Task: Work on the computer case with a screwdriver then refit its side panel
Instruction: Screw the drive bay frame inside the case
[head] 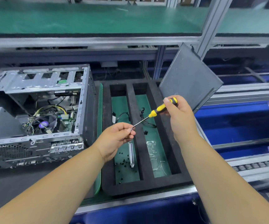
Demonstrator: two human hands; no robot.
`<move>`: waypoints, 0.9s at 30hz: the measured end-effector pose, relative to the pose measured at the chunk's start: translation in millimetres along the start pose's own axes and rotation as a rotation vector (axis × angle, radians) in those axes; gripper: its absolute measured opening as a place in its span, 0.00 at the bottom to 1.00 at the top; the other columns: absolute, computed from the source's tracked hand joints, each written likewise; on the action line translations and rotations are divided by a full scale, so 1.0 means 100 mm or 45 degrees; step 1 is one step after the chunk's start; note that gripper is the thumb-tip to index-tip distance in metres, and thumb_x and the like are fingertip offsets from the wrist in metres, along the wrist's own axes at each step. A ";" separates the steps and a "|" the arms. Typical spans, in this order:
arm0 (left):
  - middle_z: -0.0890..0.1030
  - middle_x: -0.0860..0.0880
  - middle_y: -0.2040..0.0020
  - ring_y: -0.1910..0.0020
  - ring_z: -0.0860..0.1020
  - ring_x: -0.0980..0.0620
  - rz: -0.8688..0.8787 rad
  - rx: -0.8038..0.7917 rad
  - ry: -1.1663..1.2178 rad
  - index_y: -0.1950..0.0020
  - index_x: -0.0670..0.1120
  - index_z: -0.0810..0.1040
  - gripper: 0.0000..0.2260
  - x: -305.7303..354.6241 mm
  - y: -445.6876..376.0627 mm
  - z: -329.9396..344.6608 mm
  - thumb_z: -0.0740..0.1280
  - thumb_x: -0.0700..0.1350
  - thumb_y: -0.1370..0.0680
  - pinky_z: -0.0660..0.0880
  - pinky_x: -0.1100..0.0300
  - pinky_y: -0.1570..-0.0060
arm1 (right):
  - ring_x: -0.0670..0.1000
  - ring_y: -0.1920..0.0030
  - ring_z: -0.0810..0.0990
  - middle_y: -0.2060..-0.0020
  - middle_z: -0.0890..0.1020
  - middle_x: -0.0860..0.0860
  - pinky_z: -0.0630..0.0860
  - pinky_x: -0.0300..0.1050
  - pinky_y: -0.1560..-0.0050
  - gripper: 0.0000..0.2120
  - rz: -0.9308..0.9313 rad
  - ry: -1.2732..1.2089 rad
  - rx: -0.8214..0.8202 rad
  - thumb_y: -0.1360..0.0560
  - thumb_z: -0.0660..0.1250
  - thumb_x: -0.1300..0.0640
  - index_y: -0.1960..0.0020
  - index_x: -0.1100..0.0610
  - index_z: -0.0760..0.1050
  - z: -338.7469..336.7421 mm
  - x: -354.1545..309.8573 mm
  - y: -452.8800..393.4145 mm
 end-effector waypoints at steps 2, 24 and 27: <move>0.82 0.48 0.59 0.60 0.78 0.55 -0.001 0.019 0.066 0.46 0.40 0.79 0.07 0.11 0.03 0.02 0.61 0.35 0.19 0.77 0.63 0.54 | 0.47 0.62 0.83 0.66 0.84 0.48 0.76 0.34 0.60 0.05 -0.043 -0.047 0.000 0.22 0.65 0.52 0.55 0.52 0.75 0.01 -0.13 -0.02; 0.81 0.49 0.64 0.69 0.77 0.57 0.046 0.183 0.666 0.51 0.40 0.81 0.05 1.20 0.41 -0.86 0.66 0.40 0.21 0.79 0.63 0.64 | 0.53 0.53 0.80 0.60 0.78 0.45 0.78 0.56 0.46 0.05 -0.366 0.047 -0.058 0.23 0.65 0.46 0.55 0.45 0.75 1.26 -1.24 -0.10; 0.82 0.49 0.64 0.69 0.78 0.57 0.057 0.196 0.621 0.51 0.40 0.81 0.06 1.27 0.44 -1.14 0.66 0.40 0.21 0.79 0.62 0.63 | 0.44 0.59 0.80 0.63 0.78 0.40 0.77 0.43 0.52 0.04 -0.418 0.065 -0.090 0.21 0.64 0.47 0.54 0.46 0.74 1.57 -1.30 -0.09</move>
Point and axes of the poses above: each hand's wrist, its own y-axis away from the middle knuckle, its own z-axis out of the palm, x = y × z, the point moved 5 cm from there along -y, towards the middle knuckle
